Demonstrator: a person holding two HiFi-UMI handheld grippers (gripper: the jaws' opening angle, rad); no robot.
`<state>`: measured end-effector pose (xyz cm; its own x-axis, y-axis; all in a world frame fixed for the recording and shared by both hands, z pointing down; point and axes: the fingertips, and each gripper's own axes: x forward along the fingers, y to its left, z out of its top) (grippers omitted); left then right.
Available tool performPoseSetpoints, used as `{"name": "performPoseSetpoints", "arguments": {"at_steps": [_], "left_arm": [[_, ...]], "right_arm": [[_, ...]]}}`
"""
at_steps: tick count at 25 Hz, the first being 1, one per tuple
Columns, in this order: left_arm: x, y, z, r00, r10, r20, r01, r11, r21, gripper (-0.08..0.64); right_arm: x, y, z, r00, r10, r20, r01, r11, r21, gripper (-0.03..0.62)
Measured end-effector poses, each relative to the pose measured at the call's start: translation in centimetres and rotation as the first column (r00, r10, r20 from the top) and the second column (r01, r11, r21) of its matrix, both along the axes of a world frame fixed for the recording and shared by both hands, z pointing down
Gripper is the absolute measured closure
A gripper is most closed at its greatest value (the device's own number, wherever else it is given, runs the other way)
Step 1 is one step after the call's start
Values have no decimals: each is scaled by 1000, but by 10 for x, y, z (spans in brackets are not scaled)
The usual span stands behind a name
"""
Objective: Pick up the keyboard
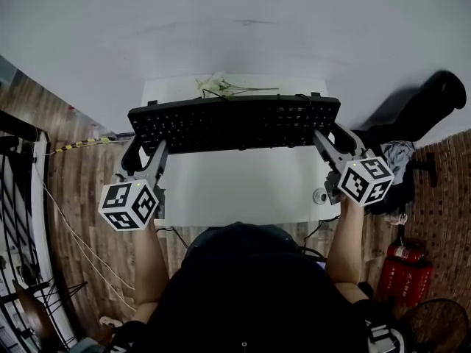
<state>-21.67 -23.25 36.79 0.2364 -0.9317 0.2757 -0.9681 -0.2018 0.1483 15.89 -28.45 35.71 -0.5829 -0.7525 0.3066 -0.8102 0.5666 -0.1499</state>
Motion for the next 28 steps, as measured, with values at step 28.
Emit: {"name": "performPoseSetpoints", "arguments": {"at_steps": [28], "left_arm": [[-15,11,-78,996,15,86,-41,950,310,272]], "right_arm": [[-16,30,-71,999,41,29,-48,948,315,377]]}}
